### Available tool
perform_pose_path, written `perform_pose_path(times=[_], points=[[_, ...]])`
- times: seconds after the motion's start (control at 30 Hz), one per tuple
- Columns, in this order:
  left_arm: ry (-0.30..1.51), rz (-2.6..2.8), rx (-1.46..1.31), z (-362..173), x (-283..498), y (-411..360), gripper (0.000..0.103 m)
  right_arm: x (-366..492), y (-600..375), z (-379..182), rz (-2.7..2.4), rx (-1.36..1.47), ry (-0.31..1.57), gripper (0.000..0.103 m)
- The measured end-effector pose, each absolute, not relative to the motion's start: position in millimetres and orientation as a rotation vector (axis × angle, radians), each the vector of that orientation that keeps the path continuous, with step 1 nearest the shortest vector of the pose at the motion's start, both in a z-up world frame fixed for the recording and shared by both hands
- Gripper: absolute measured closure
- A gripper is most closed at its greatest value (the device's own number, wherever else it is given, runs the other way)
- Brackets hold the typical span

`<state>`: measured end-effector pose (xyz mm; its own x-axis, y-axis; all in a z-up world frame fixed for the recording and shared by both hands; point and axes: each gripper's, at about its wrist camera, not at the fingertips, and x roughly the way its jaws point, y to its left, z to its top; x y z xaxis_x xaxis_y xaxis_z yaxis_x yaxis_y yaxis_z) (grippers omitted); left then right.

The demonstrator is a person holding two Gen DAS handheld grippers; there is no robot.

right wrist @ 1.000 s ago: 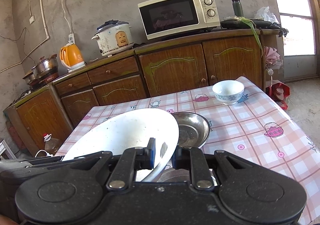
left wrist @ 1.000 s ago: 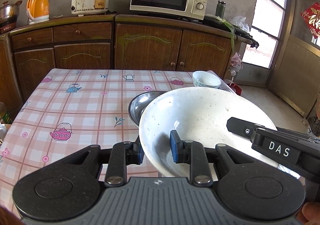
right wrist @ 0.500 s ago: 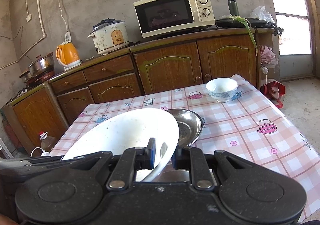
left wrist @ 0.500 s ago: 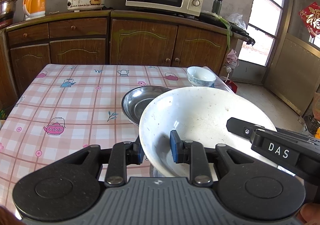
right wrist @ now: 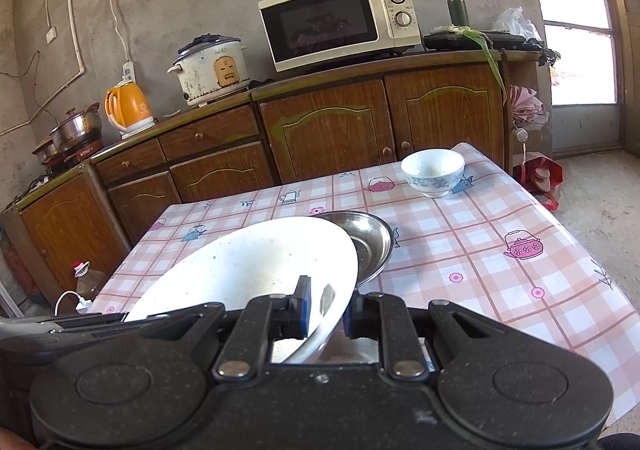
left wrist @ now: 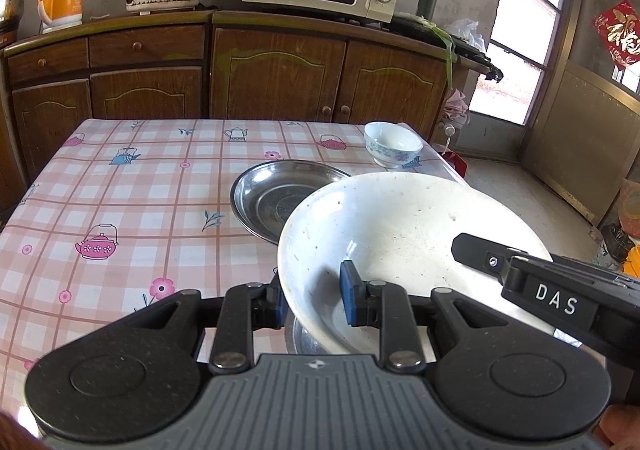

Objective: Organize plates and bowls

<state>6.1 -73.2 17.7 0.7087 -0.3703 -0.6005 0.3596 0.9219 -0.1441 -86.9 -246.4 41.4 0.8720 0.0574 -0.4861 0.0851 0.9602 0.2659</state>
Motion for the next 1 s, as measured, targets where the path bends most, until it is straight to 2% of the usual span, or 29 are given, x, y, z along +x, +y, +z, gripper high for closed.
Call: perform_pose_path(times=[1.0], points=[[0.719, -0.442, 0.002, 5, 7, -89, 0.078, -92, -264, 25, -0.048, 0.309, 0.549, 0.082]])
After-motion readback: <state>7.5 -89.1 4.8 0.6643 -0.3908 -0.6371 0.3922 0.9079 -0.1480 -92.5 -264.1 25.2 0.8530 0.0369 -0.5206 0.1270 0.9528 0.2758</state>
